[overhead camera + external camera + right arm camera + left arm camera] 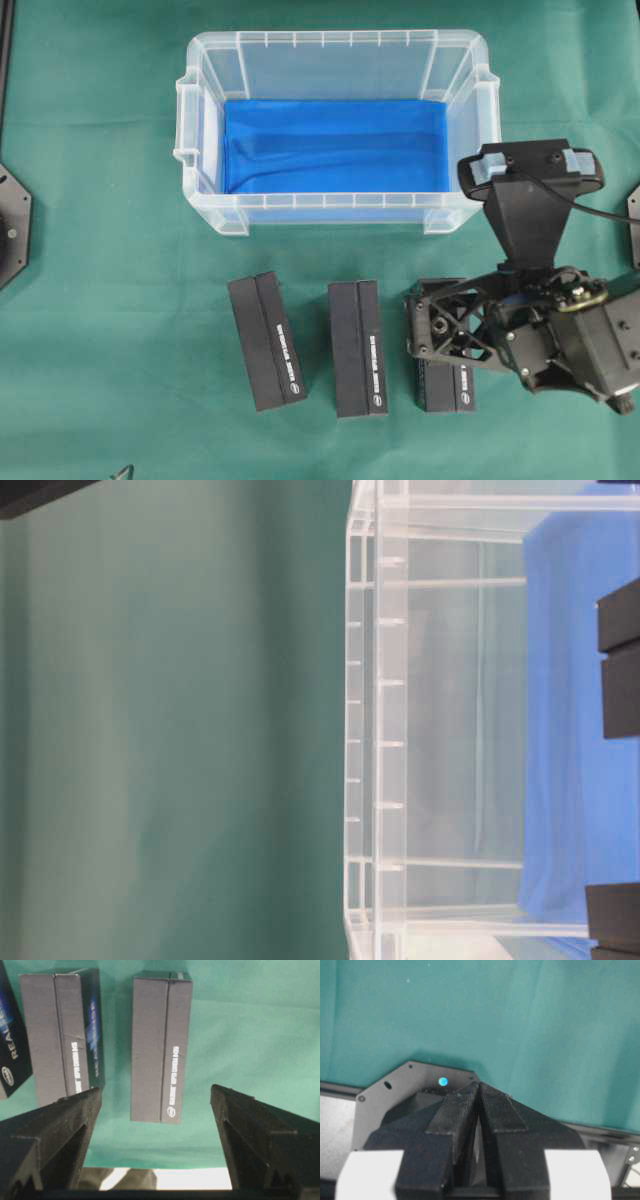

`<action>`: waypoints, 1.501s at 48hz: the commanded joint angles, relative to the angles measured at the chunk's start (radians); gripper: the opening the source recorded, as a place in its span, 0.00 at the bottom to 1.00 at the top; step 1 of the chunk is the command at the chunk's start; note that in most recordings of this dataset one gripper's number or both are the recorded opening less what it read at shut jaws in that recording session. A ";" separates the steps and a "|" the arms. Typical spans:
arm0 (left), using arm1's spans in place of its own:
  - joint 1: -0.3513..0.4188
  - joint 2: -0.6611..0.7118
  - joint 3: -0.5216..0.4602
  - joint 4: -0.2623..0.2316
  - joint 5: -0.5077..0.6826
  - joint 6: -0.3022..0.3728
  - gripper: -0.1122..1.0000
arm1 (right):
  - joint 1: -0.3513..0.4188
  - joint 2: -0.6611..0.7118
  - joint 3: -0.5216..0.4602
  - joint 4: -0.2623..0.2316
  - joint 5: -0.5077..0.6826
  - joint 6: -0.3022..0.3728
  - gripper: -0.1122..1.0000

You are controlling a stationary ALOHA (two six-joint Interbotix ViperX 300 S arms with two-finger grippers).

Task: Take the box out of the case with the right arm.
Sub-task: 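Open the right gripper and pull it away from the box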

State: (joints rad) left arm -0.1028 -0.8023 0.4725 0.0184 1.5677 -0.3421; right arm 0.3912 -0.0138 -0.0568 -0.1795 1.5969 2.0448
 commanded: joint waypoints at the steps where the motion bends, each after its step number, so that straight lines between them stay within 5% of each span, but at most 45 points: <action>1: -0.002 0.003 -0.009 0.003 -0.005 0.002 0.10 | -0.002 -0.023 -0.018 -0.005 0.005 -0.003 0.87; 16: -0.002 0.003 -0.009 0.003 -0.005 0.002 0.10 | 0.000 -0.057 0.032 0.003 0.018 -0.005 0.87; 49: -0.002 -0.003 -0.008 0.003 -0.005 0.000 0.10 | 0.063 -0.351 0.362 0.020 -0.031 0.084 0.87; 65: -0.002 -0.005 -0.005 0.003 -0.005 0.000 0.10 | 0.035 -0.368 0.379 0.002 -0.028 0.071 0.82; 72: -0.002 -0.003 -0.005 0.003 -0.005 -0.002 0.10 | -0.028 -0.397 0.399 0.002 -0.031 0.002 0.83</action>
State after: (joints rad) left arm -0.1028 -0.8099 0.4755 0.0184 1.5677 -0.3421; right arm 0.3958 -0.3820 0.3451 -0.1733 1.5708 2.0739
